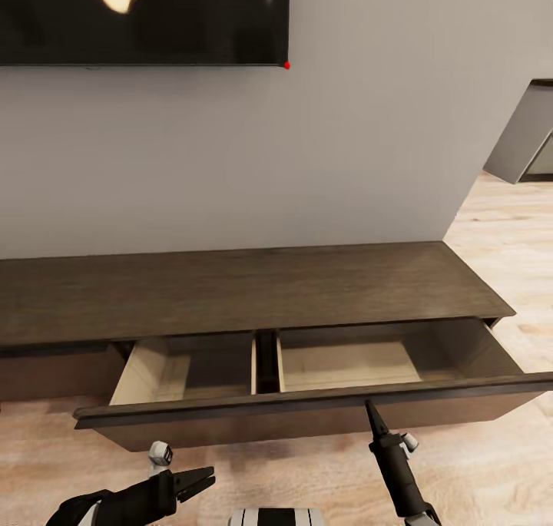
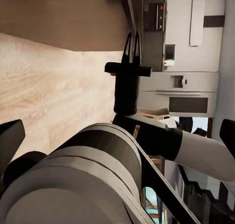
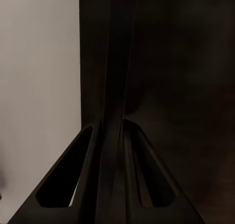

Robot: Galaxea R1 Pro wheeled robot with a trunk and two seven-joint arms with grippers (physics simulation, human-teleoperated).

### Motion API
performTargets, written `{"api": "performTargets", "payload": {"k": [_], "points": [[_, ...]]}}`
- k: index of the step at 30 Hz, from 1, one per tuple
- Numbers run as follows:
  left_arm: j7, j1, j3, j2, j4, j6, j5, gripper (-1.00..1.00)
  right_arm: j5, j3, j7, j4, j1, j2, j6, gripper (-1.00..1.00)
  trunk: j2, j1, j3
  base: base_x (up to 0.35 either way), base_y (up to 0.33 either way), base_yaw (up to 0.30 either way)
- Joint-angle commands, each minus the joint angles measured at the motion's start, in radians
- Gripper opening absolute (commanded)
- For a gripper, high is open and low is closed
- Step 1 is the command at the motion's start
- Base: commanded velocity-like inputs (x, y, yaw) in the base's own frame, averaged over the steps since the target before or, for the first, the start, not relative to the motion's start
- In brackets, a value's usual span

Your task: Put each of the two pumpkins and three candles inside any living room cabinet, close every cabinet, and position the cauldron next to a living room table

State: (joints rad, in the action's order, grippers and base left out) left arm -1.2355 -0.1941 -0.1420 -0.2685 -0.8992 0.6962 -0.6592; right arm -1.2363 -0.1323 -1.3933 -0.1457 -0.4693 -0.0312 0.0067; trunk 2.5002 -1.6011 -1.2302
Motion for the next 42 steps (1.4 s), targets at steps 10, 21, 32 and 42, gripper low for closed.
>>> {"api": "performTargets", "payload": {"k": [10, 21, 32, 42], "points": [[0.001, -0.001, -0.004, -0.001, 0.000, 0.009, -0.008, 1.00, 0.008, 0.026, -0.003, 0.021, 0.000, 0.001, 0.003, -1.00, 0.000, 0.000, -0.001, -0.105, 0.000, 0.000], [0.000, -0.001, -0.004, -0.001, 0.000, 0.008, -0.008, 1.00, 0.006, 0.020, -0.005, 0.020, 0.000, 0.002, 0.003, -1.00, 0.000, 0.000, -0.001, -0.105, 0.000, 0.000], [0.000, -0.001, -0.004, -0.001, 0.000, 0.009, -0.008, 1.00, 0.006, 0.017, -0.004, 0.020, 0.000, 0.002, 0.002, -1.00, 0.000, 0.000, -0.001, -0.043, 0.000, 0.000], [0.001, -0.001, -0.004, -0.001, 0.001, 0.009, -0.008, 1.00, 0.008, 0.017, -0.004, 0.020, 0.000, 0.004, 0.001, -1.00, 0.000, 0.000, -0.001, 0.000, 0.000, 0.000]]}}
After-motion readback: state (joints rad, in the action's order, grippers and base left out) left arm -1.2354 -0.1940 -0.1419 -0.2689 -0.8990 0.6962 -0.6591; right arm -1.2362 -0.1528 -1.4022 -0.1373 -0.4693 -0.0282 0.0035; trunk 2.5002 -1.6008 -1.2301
